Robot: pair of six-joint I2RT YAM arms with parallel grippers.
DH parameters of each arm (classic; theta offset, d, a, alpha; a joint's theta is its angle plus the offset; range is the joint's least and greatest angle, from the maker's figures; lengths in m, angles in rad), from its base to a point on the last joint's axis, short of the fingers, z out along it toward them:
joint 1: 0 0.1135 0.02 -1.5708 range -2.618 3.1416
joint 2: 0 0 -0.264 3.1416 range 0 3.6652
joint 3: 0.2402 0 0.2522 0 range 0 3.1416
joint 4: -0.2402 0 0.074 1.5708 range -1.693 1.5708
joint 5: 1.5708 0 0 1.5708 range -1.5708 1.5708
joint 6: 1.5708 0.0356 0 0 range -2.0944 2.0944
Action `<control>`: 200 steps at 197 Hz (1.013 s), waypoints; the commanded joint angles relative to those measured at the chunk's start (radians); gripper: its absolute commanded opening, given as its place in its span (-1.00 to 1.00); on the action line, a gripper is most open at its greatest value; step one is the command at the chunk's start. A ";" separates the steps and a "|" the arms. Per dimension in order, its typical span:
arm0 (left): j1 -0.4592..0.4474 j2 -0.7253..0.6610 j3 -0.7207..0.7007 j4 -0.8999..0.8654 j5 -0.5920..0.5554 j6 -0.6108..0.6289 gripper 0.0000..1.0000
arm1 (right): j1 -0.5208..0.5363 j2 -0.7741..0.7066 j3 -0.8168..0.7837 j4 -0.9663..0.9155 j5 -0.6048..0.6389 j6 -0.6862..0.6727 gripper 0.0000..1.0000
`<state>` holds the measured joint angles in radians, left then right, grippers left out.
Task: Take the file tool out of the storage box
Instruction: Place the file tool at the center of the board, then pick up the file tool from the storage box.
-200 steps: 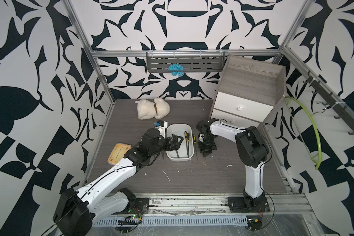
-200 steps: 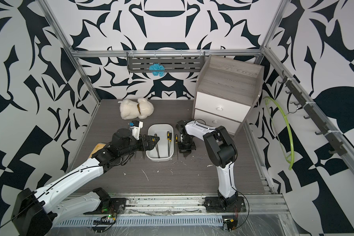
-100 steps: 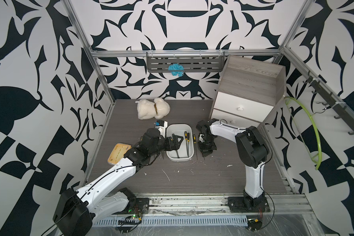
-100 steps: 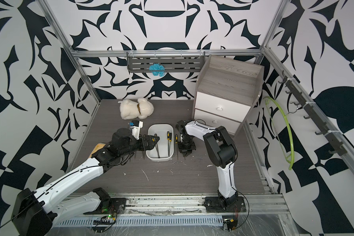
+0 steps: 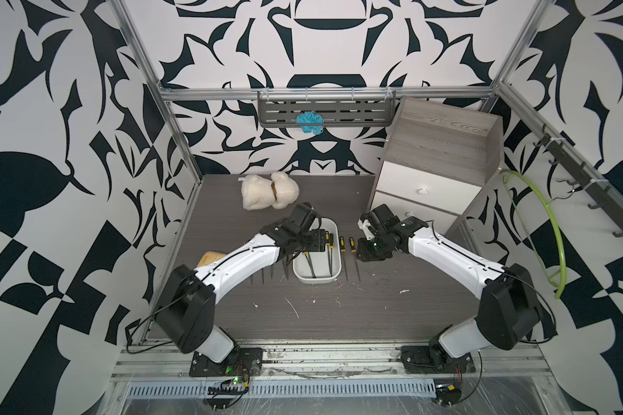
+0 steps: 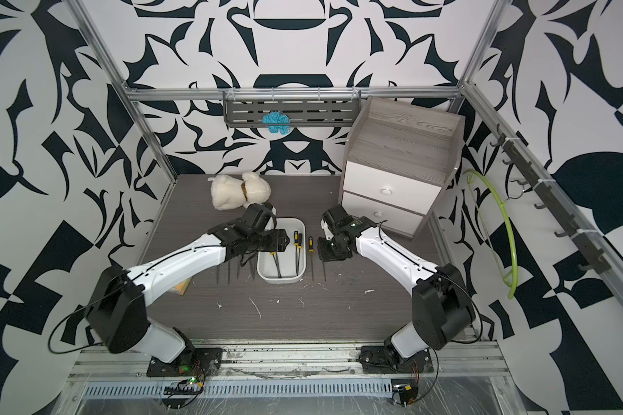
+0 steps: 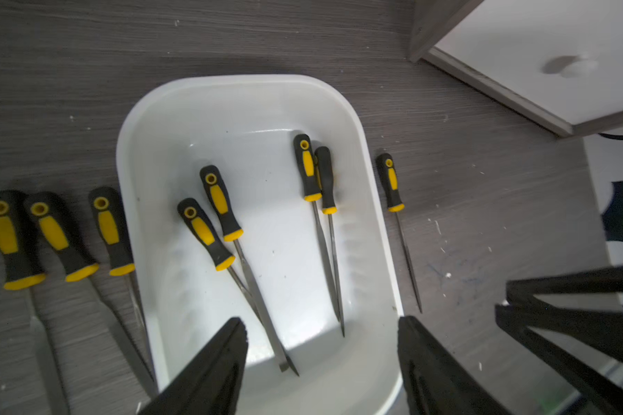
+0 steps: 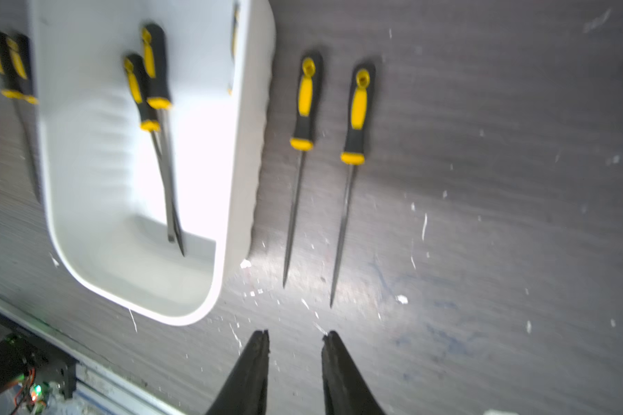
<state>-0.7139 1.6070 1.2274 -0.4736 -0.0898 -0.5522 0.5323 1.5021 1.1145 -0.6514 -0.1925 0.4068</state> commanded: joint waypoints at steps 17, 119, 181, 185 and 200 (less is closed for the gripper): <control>-0.007 0.148 0.155 -0.260 -0.139 0.028 0.32 | -0.002 -0.073 -0.084 0.136 0.014 -0.005 -0.41; 0.013 0.540 0.509 -0.502 -0.147 -0.005 0.08 | -0.002 -0.253 -0.194 0.226 0.048 0.007 -0.42; 0.028 0.627 0.581 -0.527 -0.177 -0.025 0.14 | -0.002 -0.284 -0.204 0.231 0.047 0.007 -0.42; 0.029 0.629 0.581 -0.525 -0.176 -0.027 0.14 | -0.002 -0.285 -0.205 0.233 0.046 0.006 -0.42; 0.027 0.630 0.577 -0.513 -0.177 -0.032 0.14 | -0.002 -0.286 -0.208 0.233 0.045 0.007 -0.42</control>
<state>-0.6933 2.2177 1.7912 -0.9619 -0.2512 -0.5655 0.5323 1.2427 0.9062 -0.4427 -0.1562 0.4122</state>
